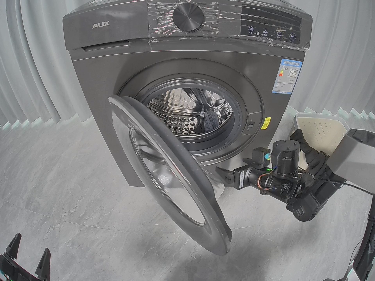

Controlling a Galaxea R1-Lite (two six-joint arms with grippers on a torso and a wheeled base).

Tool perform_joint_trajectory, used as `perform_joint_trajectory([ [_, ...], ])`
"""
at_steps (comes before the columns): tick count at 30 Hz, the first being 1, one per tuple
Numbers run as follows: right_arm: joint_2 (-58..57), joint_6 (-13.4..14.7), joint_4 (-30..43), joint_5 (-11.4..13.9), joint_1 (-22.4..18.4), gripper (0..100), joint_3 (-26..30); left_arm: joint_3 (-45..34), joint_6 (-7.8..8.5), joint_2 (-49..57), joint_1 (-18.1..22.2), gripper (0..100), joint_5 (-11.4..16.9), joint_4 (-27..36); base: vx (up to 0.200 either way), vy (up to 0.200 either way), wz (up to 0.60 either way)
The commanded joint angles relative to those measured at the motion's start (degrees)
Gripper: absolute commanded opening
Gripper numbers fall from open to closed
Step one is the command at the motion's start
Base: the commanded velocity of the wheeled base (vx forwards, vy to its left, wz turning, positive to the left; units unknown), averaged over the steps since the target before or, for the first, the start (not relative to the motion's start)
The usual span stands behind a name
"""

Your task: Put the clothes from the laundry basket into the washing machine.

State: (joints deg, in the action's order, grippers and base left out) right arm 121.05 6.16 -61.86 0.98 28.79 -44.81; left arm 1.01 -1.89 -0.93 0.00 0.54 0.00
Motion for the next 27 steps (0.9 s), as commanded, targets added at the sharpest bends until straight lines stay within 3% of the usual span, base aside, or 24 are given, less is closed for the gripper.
perform_joint_trajectory([
  [1, 2.3, 0.1, -0.3, 0.3, 2.2, 100, -0.3, -0.9, -0.04, 0.9, 0.0, 100, 0.0, 0.0, 0.000, 0.000, 0.00],
  [7, 1.7, 0.2, -0.5, 0.8, 4.7, 100, 1.0, -0.9, -0.04, 0.9, 0.0, 100, 0.0, 0.0, 0.000, 0.000, 0.00],
  [15, 1.8, 0.9, -2.0, 0.8, 4.6, 100, 0.1, -0.9, 0.04, 0.9, 0.0, 100, 0.0, 0.0, -0.025, 0.000, 0.00],
  [22, 3.7, 1.1, -2.0, 4.6, 6.5, 100, -3.2, -0.9, -0.04, 0.9, 0.0, 100, 0.0, 0.0, -0.200, 0.000, 0.00],
  [27, 7.8, 1.3, -1.2, 4.8, 7.4, 100, -8.3, -0.9, -0.04, 0.9, 0.0, 100, 0.0, 0.0, -0.040, 0.000, 0.00],
])
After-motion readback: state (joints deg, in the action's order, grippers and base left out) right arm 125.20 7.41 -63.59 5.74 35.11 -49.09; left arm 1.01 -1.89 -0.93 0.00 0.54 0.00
